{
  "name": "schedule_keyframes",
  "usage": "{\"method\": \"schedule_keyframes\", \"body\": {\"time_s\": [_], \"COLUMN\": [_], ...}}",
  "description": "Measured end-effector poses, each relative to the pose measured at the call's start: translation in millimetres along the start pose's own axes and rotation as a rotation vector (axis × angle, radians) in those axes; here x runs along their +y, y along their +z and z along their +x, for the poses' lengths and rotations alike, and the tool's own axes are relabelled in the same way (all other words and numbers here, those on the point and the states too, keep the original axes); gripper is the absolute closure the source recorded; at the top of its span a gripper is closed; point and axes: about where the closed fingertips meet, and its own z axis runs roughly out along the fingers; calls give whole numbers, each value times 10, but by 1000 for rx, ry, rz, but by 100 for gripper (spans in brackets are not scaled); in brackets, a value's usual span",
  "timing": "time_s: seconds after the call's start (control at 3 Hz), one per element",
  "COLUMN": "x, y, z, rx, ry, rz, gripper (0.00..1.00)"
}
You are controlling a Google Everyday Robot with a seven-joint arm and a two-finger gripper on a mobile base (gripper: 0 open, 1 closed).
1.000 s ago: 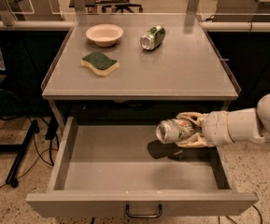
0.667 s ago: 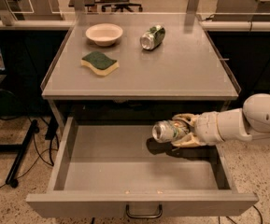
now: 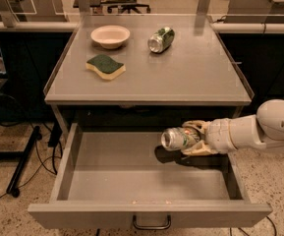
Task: Place 7up can into top drawer
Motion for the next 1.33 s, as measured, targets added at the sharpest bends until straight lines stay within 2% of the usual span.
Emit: {"method": "schedule_keyframes", "body": {"time_s": [0.67,1.33], "x": [0,0], "y": [0,1], "z": [0,-1], "rx": [0,0], "ry": [0,0], "rz": [0,0], "gripper": [4,0]}}
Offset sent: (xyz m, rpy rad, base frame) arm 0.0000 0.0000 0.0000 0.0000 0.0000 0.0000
